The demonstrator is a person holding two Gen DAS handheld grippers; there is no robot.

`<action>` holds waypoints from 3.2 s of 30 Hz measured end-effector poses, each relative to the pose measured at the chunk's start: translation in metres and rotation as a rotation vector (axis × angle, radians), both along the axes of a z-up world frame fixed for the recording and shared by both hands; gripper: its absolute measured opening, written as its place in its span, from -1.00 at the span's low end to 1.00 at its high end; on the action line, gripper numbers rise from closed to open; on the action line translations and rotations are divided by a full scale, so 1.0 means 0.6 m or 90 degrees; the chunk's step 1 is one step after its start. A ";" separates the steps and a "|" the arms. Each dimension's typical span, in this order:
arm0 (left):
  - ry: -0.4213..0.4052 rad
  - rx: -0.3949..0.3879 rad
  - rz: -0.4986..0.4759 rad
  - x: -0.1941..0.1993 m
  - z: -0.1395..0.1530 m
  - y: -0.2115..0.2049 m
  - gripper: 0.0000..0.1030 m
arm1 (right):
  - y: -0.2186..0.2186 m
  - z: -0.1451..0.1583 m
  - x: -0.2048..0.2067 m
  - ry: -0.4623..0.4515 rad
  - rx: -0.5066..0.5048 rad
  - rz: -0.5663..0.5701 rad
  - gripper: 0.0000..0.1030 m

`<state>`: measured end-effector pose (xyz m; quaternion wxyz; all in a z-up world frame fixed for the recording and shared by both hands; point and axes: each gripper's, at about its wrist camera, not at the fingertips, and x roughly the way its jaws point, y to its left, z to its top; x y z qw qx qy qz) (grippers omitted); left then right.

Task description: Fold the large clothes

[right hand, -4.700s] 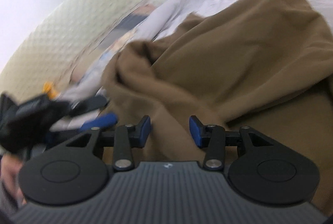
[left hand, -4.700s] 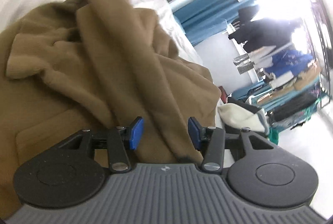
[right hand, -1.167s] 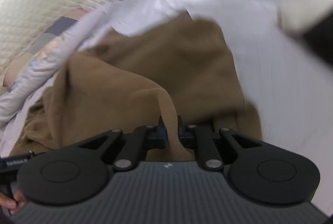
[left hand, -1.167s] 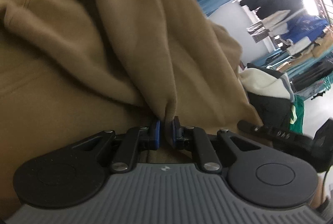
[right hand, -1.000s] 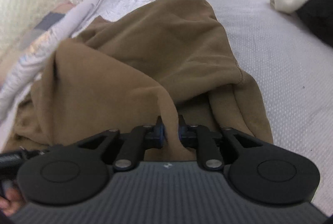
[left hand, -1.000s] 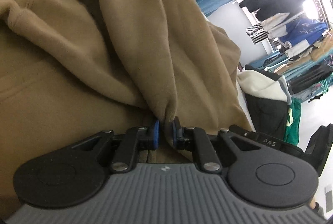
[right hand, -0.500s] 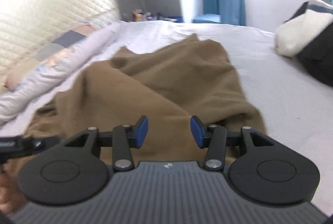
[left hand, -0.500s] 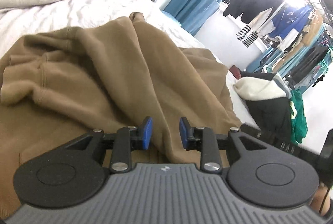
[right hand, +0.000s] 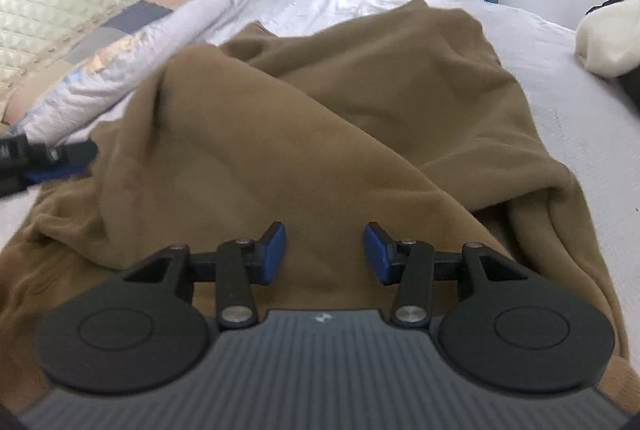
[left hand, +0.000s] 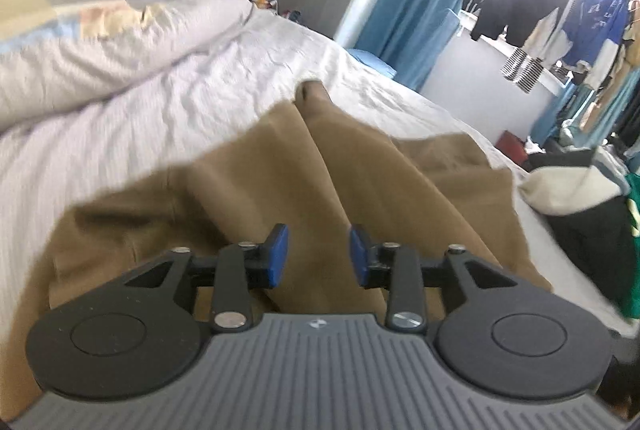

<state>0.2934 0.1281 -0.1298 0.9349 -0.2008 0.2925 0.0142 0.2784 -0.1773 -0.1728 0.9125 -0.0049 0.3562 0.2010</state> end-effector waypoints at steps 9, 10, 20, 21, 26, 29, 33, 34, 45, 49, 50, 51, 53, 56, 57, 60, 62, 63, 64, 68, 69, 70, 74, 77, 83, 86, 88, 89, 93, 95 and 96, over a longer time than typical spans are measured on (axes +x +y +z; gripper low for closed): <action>0.004 0.056 0.000 0.149 0.019 0.045 0.34 | -0.034 0.015 0.004 -0.055 0.085 -0.025 -0.08; 0.015 0.063 -0.006 0.162 0.016 0.042 0.34 | -0.035 0.016 0.007 -0.057 0.090 -0.028 -0.08; 0.077 0.210 -0.022 0.217 -0.001 0.023 -0.84 | -0.040 0.016 0.018 -0.064 0.106 -0.029 -0.08; 0.077 0.196 -0.008 0.219 0.007 0.035 -0.85 | -0.039 0.020 0.017 -0.069 0.111 -0.025 -0.08; 0.082 0.107 0.119 0.257 0.041 0.147 -0.87 | -0.031 0.036 0.005 -0.089 0.149 0.018 -0.08; 0.117 0.069 0.182 0.294 0.015 0.215 -0.87 | -0.017 0.041 -0.009 -0.111 0.146 0.059 -0.08; 0.164 0.074 0.223 0.326 -0.051 0.257 -0.87 | 0.010 0.029 -0.013 -0.081 0.130 0.106 -0.08; 0.167 0.080 0.224 0.329 -0.062 0.260 -0.87 | 0.018 0.023 -0.013 -0.074 0.121 0.112 -0.09; 0.155 0.076 0.189 0.286 -0.044 0.263 -0.43 | 0.045 -0.040 0.033 0.034 0.107 0.139 -0.11; 0.126 0.017 0.181 0.197 0.005 0.265 -0.18 | 0.039 -0.035 0.032 0.039 0.119 0.136 -0.11; 0.121 0.001 0.178 0.176 0.013 0.262 -0.18 | 0.038 -0.033 0.031 0.040 0.120 0.133 -0.11; 0.117 -0.017 0.172 0.145 0.023 0.257 -0.18 | 0.038 -0.031 0.027 0.037 0.118 0.132 -0.11; 0.114 -0.034 0.163 0.093 0.037 0.244 -0.18 | 0.031 -0.027 0.025 0.030 0.114 0.129 -0.11; 0.109 -0.060 0.144 0.009 0.052 0.220 -0.18 | 0.016 -0.018 0.016 0.034 0.131 0.110 -0.11; 0.113 -0.069 0.140 -0.019 0.054 0.212 -0.18 | 0.012 -0.013 0.013 0.030 0.132 0.104 -0.10; 0.131 -0.092 0.134 -0.084 0.048 0.195 -0.18 | -0.006 0.010 -0.006 0.020 0.144 0.088 -0.09; 0.142 -0.102 0.131 -0.122 0.042 0.182 -0.18 | -0.020 0.028 -0.021 0.020 0.161 0.077 -0.09; 0.147 -0.107 0.131 -0.139 0.038 0.176 -0.17 | -0.026 0.038 -0.032 0.021 0.168 0.073 -0.09; 0.154 -0.110 0.131 -0.156 0.033 0.169 -0.13 | -0.033 0.049 -0.045 0.021 0.166 0.069 -0.09; 0.193 -0.088 0.125 -0.199 0.006 0.145 -0.08 | -0.065 0.069 -0.092 0.022 0.113 0.033 -0.10; 0.204 -0.077 0.120 -0.205 -0.002 0.139 -0.08 | -0.079 0.069 -0.096 0.033 0.109 0.025 -0.10; 0.215 -0.064 0.116 -0.211 -0.008 0.135 -0.08 | -0.093 0.069 -0.098 0.053 0.109 0.012 -0.10; 0.281 -0.022 0.088 -0.219 -0.034 0.127 -0.08 | -0.148 0.074 -0.108 0.106 0.115 -0.053 -0.09; 0.316 -0.017 0.080 -0.217 -0.047 0.133 -0.10 | -0.182 0.081 -0.113 0.144 0.098 -0.090 -0.09; 0.336 -0.011 0.076 -0.228 -0.042 0.136 -0.18 | -0.208 0.073 -0.114 0.230 0.061 -0.130 -0.08; 0.334 -0.013 0.072 -0.235 -0.033 0.142 -0.18 | -0.218 0.062 -0.115 0.273 0.048 -0.146 -0.08; 0.322 -0.028 0.078 -0.252 -0.025 0.149 -0.18 | -0.223 0.057 -0.115 0.294 0.045 -0.152 0.02; 0.316 -0.036 0.080 -0.256 -0.023 0.152 -0.18 | -0.227 0.055 -0.114 0.302 0.052 -0.155 0.12; 0.278 -0.060 0.105 -0.287 -0.002 0.167 0.17 | -0.244 0.055 -0.116 0.316 0.084 -0.169 0.20; 0.252 -0.090 0.110 -0.302 0.006 0.178 0.20 | -0.258 0.064 -0.123 0.308 0.128 -0.177 0.41; 0.248 -0.095 0.114 -0.303 0.006 0.181 0.20 | -0.266 0.068 -0.126 0.309 0.144 -0.178 0.44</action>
